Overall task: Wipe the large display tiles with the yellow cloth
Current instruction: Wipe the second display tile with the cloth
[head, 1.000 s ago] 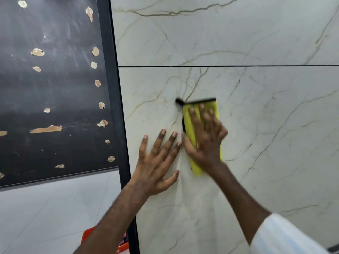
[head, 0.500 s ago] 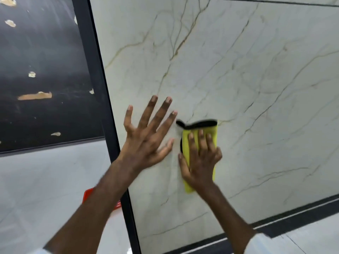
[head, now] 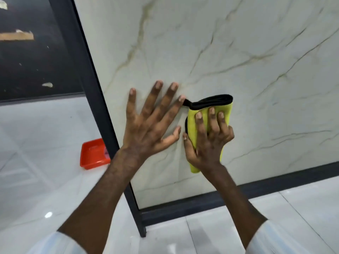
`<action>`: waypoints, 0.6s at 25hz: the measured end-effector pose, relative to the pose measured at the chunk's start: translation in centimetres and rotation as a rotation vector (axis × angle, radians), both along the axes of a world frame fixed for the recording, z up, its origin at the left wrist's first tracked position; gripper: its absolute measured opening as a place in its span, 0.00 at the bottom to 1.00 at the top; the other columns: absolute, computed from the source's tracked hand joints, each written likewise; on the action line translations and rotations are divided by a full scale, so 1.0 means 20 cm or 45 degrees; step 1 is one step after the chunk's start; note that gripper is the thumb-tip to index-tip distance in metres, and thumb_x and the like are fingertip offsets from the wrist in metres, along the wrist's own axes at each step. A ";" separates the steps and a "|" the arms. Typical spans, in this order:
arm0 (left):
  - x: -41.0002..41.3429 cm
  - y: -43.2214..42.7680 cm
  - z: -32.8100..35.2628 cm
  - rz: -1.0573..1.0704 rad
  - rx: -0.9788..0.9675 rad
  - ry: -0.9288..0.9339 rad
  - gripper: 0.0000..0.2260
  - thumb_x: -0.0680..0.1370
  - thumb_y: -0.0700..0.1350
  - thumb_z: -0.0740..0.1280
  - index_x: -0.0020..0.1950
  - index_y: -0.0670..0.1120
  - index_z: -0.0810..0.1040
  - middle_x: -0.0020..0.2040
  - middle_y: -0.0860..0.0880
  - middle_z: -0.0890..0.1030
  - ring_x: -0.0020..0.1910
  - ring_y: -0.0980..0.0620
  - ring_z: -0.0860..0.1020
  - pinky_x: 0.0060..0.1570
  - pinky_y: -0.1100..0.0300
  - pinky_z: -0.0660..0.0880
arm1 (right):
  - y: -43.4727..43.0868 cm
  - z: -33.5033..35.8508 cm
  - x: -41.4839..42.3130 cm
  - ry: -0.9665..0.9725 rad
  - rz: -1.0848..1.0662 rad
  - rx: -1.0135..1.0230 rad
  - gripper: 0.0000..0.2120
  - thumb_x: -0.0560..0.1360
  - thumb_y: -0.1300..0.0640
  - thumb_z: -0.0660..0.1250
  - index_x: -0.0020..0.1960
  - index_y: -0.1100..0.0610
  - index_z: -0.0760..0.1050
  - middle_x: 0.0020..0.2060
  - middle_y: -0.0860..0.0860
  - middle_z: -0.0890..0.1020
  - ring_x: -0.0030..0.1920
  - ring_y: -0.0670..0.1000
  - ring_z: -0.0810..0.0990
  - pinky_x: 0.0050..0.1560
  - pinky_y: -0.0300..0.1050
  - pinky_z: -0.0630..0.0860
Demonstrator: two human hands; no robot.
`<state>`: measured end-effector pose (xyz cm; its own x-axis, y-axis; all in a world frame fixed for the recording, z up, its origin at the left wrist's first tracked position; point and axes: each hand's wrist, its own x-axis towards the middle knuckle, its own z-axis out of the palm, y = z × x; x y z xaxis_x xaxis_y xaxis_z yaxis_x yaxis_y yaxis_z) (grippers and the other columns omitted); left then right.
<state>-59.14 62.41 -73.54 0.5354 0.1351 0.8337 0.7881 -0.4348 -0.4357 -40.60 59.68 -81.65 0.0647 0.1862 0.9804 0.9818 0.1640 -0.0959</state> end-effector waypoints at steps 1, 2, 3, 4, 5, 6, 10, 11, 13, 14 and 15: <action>0.00 0.00 0.01 -0.002 0.010 0.002 0.33 0.81 0.61 0.64 0.84 0.47 0.64 0.83 0.44 0.63 0.81 0.38 0.62 0.76 0.27 0.48 | 0.00 -0.13 0.00 0.012 -0.008 -0.002 0.33 0.80 0.41 0.61 0.82 0.48 0.56 0.82 0.53 0.55 0.81 0.57 0.55 0.68 0.68 0.62; -0.01 0.01 0.01 0.003 0.012 0.002 0.33 0.81 0.60 0.64 0.83 0.47 0.65 0.82 0.43 0.65 0.80 0.36 0.64 0.75 0.26 0.50 | 0.00 -0.30 0.00 0.026 -0.014 -0.034 0.35 0.81 0.41 0.61 0.84 0.48 0.54 0.84 0.52 0.52 0.82 0.56 0.52 0.70 0.67 0.59; -0.01 0.02 0.01 0.008 0.022 0.000 0.33 0.81 0.60 0.64 0.83 0.46 0.66 0.81 0.42 0.67 0.80 0.35 0.65 0.74 0.25 0.52 | -0.01 -0.50 -0.01 0.031 -0.024 -0.077 0.37 0.81 0.41 0.61 0.84 0.49 0.51 0.84 0.52 0.50 0.83 0.56 0.51 0.73 0.66 0.56; -0.01 0.02 0.02 0.021 0.036 -0.002 0.32 0.81 0.60 0.63 0.82 0.46 0.67 0.80 0.41 0.68 0.79 0.34 0.67 0.73 0.24 0.54 | -0.03 -0.70 -0.02 0.024 -0.038 -0.126 0.37 0.81 0.41 0.61 0.85 0.50 0.50 0.84 0.52 0.49 0.83 0.57 0.49 0.75 0.64 0.53; -0.01 0.02 0.01 0.038 0.048 -0.003 0.32 0.81 0.61 0.63 0.82 0.46 0.67 0.79 0.40 0.70 0.78 0.33 0.68 0.73 0.23 0.54 | -0.05 -0.88 -0.02 0.002 -0.053 -0.189 0.38 0.81 0.41 0.61 0.85 0.50 0.49 0.84 0.53 0.48 0.83 0.57 0.49 0.76 0.63 0.51; -0.01 0.02 0.01 0.052 0.056 -0.004 0.33 0.81 0.61 0.63 0.81 0.45 0.68 0.79 0.39 0.70 0.77 0.32 0.68 0.72 0.23 0.55 | -0.08 -1.04 -0.02 -0.025 -0.061 -0.251 0.39 0.81 0.41 0.62 0.85 0.51 0.49 0.84 0.54 0.48 0.83 0.58 0.48 0.76 0.63 0.50; -0.03 0.04 0.04 0.103 0.074 0.007 0.34 0.81 0.64 0.62 0.82 0.46 0.67 0.79 0.38 0.70 0.77 0.31 0.68 0.72 0.24 0.55 | -0.13 -1.27 0.01 -0.100 -0.033 -0.395 0.46 0.76 0.42 0.68 0.85 0.50 0.48 0.84 0.54 0.46 0.83 0.58 0.47 0.77 0.62 0.48; -0.03 0.04 0.02 0.111 0.076 -0.020 0.34 0.81 0.63 0.62 0.82 0.46 0.67 0.79 0.37 0.69 0.78 0.31 0.67 0.73 0.25 0.54 | -0.13 -1.23 0.01 -0.081 0.011 -0.389 0.46 0.75 0.42 0.69 0.85 0.49 0.49 0.84 0.53 0.46 0.83 0.57 0.46 0.78 0.61 0.47; 0.01 0.01 -0.10 0.125 0.006 -0.161 0.34 0.81 0.61 0.60 0.83 0.45 0.64 0.81 0.35 0.64 0.82 0.34 0.58 0.76 0.28 0.49 | -0.11 -1.00 0.00 -0.001 0.151 -0.307 0.44 0.75 0.41 0.68 0.85 0.47 0.50 0.84 0.51 0.46 0.83 0.55 0.46 0.77 0.59 0.47; 0.05 -0.01 -0.22 0.162 -0.061 -0.214 0.35 0.81 0.60 0.60 0.84 0.45 0.59 0.84 0.37 0.58 0.84 0.37 0.49 0.77 0.30 0.45 | -0.10 -0.83 0.02 0.015 0.203 -0.246 0.43 0.76 0.41 0.68 0.84 0.47 0.51 0.84 0.50 0.47 0.83 0.54 0.47 0.76 0.60 0.49; 0.11 -0.04 -0.35 0.203 -0.133 -0.233 0.37 0.81 0.61 0.60 0.85 0.45 0.54 0.86 0.39 0.50 0.84 0.39 0.42 0.78 0.32 0.40 | -0.08 -0.64 0.06 0.012 0.215 -0.187 0.41 0.77 0.41 0.67 0.84 0.46 0.53 0.84 0.49 0.48 0.83 0.54 0.48 0.74 0.62 0.51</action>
